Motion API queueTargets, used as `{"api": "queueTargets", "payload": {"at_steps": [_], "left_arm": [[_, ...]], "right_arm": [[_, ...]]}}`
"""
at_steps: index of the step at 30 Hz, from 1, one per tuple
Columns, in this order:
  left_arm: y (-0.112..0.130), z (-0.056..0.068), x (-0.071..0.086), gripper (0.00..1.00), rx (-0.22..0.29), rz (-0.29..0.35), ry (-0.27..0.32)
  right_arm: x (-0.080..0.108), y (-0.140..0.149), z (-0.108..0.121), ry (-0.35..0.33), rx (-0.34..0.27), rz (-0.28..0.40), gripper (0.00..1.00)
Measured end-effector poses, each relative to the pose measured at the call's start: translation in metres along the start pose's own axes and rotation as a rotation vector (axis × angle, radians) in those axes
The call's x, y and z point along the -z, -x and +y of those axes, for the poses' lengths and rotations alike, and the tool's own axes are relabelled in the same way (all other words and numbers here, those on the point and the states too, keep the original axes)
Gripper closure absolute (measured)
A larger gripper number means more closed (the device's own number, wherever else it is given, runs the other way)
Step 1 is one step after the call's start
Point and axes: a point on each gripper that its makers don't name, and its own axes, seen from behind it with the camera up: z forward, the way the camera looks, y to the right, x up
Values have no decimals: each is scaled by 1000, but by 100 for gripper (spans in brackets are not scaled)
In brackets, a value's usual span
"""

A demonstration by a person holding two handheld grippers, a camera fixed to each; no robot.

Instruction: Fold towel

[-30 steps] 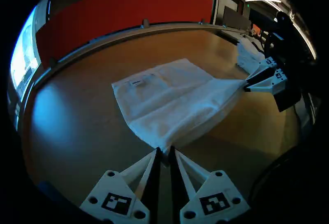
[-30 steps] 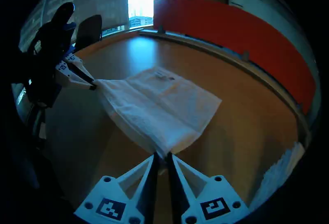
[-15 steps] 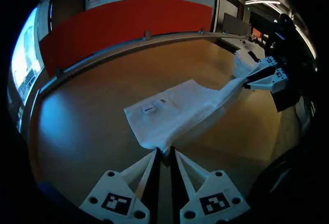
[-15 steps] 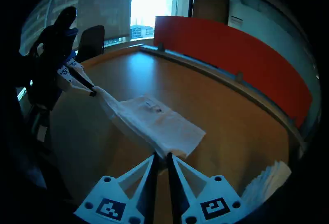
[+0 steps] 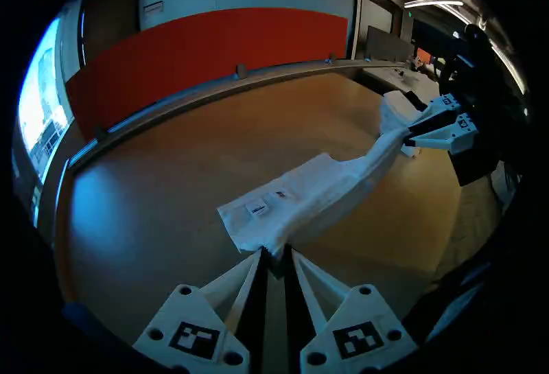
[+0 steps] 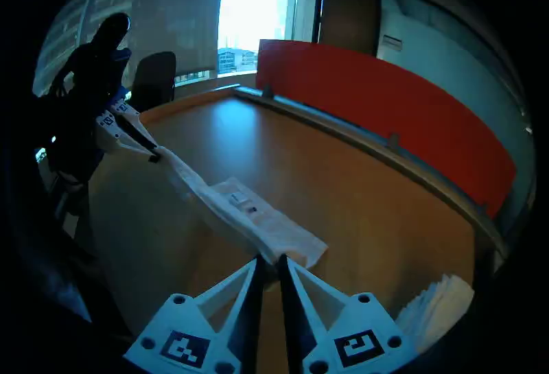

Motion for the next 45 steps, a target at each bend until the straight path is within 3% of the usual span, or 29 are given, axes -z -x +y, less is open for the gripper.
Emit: {"api": "queueTargets", "payload": {"at_steps": [9,21,45], "left_arm": [[-6,4,11,85,12,11,3],[-6,1,4,85,14,4,-8],[28,-23,-75,85,65,-124,-24]], "right_arm": [[13,-7,-3,-3,5,11,84],[5,-6,-1,-4,13,-5,84],[-70,41,21,-44,-30,-141,84]]}}
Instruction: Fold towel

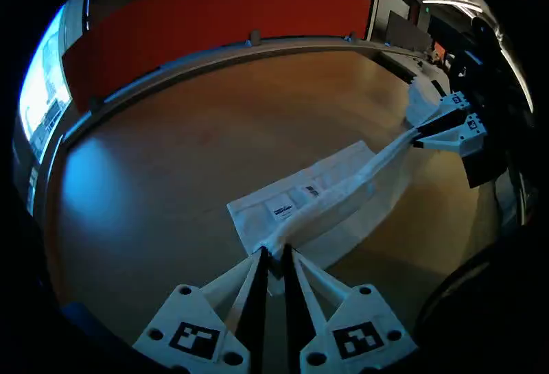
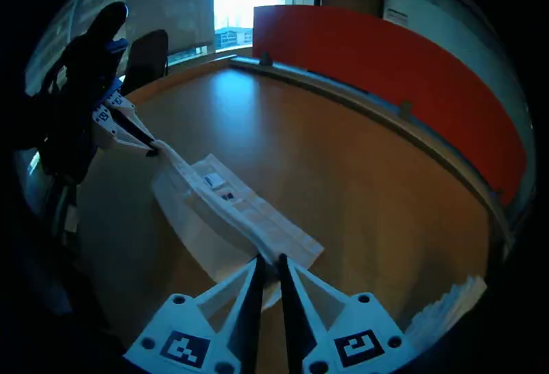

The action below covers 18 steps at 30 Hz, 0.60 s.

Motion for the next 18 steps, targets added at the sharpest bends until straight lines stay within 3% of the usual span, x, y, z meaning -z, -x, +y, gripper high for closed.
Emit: {"api": "queueTargets", "payload": {"at_steps": [18], "left_arm": [[19,-13,-53,85,-2,-54,2]], "right_arm": [[-42,31,14,-14,-61,-68,84]]}}
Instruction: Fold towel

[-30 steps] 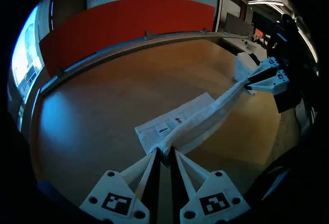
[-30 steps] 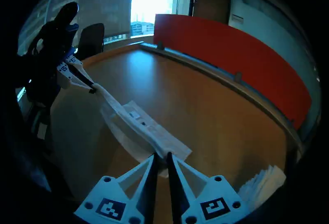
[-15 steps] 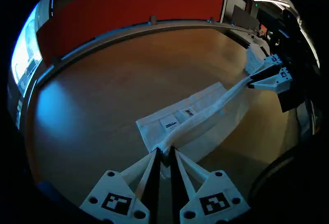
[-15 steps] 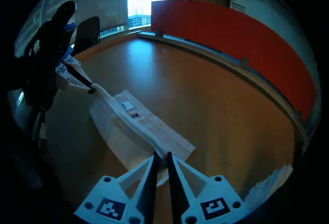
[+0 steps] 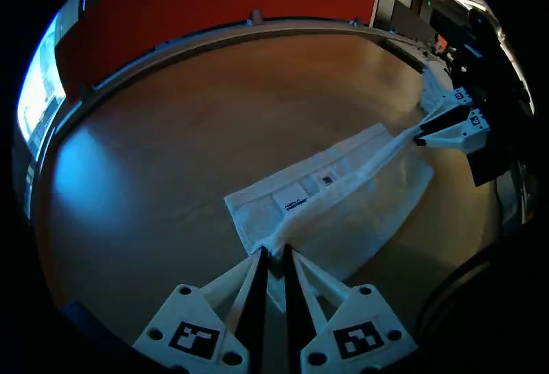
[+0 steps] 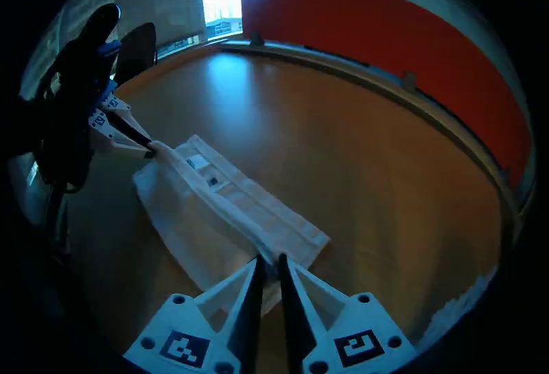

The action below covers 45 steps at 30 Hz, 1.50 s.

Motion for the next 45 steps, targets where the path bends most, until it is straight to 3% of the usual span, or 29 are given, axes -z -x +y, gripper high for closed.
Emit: {"api": "queueTargets", "payload": {"at_steps": [11,20,27,28,32,34,45], "left_arm": [[0,-13,-20,70,-19,-11,-31],[-11,-24,-24,61,-11,12,-56],[-21,-32,-21,33,-1,21,-52],[-22,-32,-21,30,3,22,-52],[-23,-35,-18,13,10,24,-53],[-21,-35,-17,10,7,22,-53],[-15,-27,-2,10,-3,32,-48]], "right_arm": [[-17,9,13,37,-40,-19,75],[-20,7,24,71,-36,-24,63],[-21,6,34,103,-45,-29,59],[-21,5,35,105,-50,-28,56],[-19,5,37,117,-70,-21,23],[-17,4,36,117,-77,-16,16],[-2,4,25,122,-98,8,16]]}}
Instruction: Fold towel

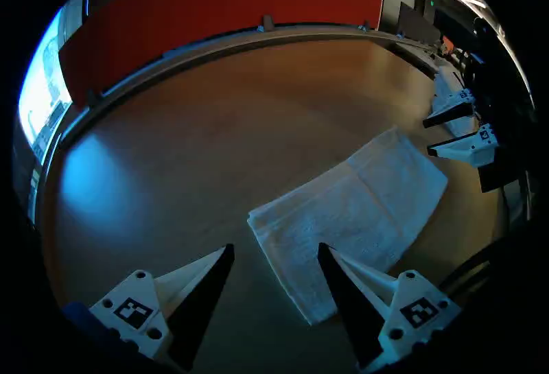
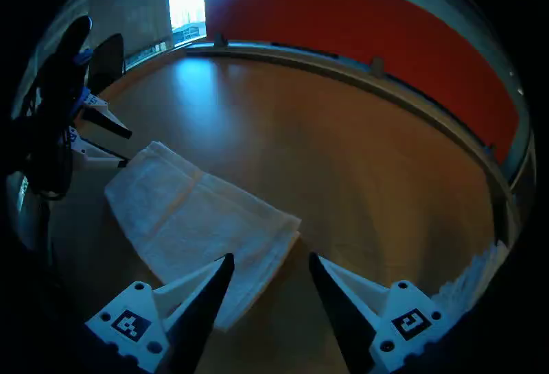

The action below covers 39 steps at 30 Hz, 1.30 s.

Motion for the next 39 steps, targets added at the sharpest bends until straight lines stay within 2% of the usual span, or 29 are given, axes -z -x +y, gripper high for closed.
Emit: {"api": "queueTargets", "payload": {"at_steps": [11,23,30,39], "left_arm": [[16,6,34,10,70,36,-14],[38,13,59,10,98,46,-34],[44,10,68,10,116,60,-59],[60,0,88,10,158,83,-113]], "right_arm": [[31,5,-16,14,9,29,16],[59,23,-30,25,12,31,16],[60,26,-33,19,20,31,16],[54,28,-36,-1,51,26,16]]}}
